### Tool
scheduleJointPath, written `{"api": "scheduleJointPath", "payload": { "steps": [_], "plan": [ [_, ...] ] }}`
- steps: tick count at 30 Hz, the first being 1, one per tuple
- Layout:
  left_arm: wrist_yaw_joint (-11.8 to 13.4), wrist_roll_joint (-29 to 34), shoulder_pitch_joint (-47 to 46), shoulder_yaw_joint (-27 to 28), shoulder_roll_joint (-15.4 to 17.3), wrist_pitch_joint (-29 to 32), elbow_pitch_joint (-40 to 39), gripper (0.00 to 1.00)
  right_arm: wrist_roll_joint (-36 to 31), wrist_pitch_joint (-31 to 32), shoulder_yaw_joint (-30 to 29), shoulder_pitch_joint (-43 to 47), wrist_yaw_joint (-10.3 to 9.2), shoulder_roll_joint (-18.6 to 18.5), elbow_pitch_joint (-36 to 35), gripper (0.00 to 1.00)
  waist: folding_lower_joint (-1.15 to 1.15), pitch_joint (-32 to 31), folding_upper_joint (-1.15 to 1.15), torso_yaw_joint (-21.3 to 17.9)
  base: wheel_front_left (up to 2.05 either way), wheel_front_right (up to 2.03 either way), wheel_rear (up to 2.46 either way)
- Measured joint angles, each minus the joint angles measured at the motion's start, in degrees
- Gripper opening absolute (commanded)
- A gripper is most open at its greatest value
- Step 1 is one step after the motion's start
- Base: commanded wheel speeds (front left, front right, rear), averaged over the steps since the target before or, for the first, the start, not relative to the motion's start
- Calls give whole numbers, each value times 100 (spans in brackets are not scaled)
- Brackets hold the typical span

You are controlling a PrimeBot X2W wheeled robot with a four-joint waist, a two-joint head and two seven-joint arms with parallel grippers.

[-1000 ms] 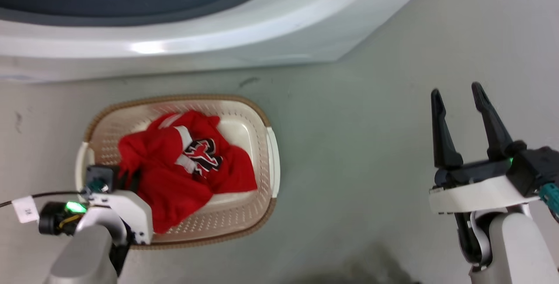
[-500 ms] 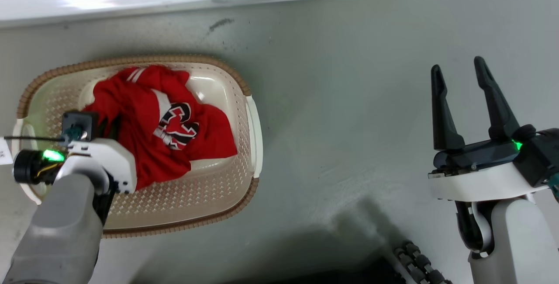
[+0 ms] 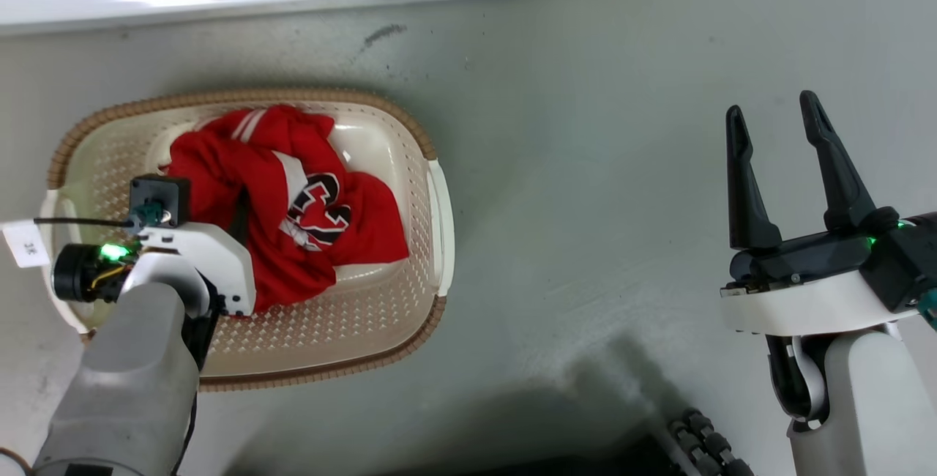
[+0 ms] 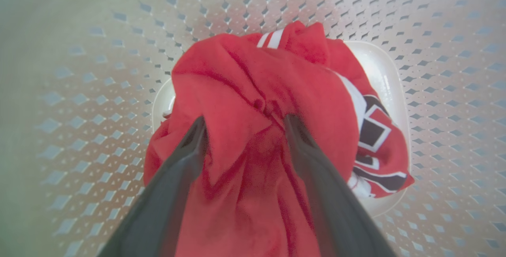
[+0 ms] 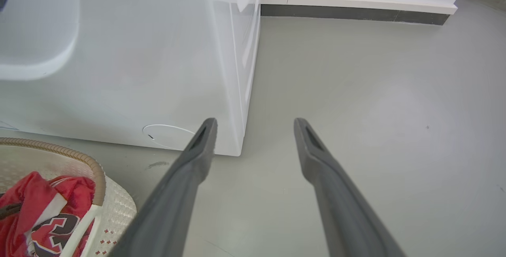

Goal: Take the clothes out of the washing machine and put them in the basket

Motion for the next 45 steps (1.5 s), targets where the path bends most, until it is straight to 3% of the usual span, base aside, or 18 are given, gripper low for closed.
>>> {"api": "scheduleJointPath", "payload": {
  "steps": [11,22,35,45],
  "plan": [
    [-74,-23,731,359,-148,0,-836,100,-130,1,-70,62,1,1,289,100,0,-971,0,141,0,0,0],
    [-115,506,1560,995,-193,0,-2898,100,-288,1,-400,408,0,2,494,100,-1,-2462,0,370,0,0,0],
    [169,1248,3103,1745,-681,0,-5185,100,-331,0,-571,1044,0,1,512,100,-2,-3859,0,644,0,0,0],
    [291,1544,4427,1773,-1181,0,-5974,100,-203,0,-563,1657,1,2,419,100,-3,-4659,0,690,0,0,0]
  ]
}}
